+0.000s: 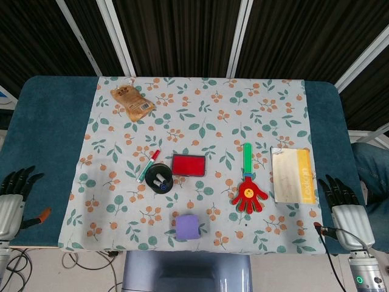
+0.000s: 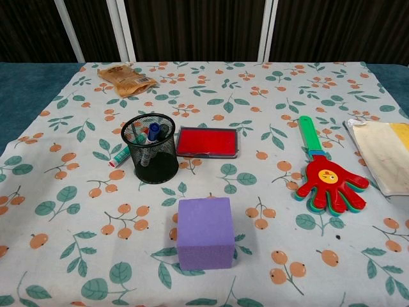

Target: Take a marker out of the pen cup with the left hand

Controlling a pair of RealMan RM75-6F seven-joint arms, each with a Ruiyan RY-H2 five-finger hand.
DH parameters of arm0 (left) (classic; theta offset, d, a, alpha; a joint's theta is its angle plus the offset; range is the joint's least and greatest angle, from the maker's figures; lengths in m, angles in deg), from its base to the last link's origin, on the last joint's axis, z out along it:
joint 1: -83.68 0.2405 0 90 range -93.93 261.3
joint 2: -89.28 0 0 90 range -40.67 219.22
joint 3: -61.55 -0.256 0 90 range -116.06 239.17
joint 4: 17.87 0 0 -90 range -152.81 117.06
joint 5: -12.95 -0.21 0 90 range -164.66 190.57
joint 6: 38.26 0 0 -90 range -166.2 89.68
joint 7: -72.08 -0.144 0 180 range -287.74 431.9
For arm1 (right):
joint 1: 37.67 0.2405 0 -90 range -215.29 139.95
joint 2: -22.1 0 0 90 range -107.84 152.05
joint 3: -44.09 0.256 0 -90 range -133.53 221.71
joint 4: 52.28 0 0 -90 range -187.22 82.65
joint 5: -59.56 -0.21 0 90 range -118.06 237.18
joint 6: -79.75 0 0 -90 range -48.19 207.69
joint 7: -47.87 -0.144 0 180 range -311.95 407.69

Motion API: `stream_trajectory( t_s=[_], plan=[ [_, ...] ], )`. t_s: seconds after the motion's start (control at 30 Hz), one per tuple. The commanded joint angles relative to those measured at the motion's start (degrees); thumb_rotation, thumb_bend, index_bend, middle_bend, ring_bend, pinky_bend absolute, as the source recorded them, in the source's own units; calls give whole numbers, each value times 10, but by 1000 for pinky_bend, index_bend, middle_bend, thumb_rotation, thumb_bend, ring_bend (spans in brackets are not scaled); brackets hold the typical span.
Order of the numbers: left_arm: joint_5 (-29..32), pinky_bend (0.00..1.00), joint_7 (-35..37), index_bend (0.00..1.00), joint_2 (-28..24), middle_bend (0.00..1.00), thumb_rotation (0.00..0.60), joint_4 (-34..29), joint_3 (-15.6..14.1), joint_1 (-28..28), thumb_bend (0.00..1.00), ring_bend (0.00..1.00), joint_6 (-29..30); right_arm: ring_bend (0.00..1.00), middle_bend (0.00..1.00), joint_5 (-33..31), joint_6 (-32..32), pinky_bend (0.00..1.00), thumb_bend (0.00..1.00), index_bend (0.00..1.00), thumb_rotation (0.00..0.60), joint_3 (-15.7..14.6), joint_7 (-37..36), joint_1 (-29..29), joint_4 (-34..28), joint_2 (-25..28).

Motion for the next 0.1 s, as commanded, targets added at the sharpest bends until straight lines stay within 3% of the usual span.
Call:
stream_trajectory(
  t_s=[0.03,0.1],
  plan=[
    [-4,0,13,159,-3,42,600,9,10,10,185,0,4,0,0,1,-1,150,28,9,600,-1,1,0,-1,0],
    [-2,0,20,158,-7,42,600,9,13,11,185,0,-4,0,0,2,-1,151,29,9,600,-1,2,0,-1,0]
  ],
)
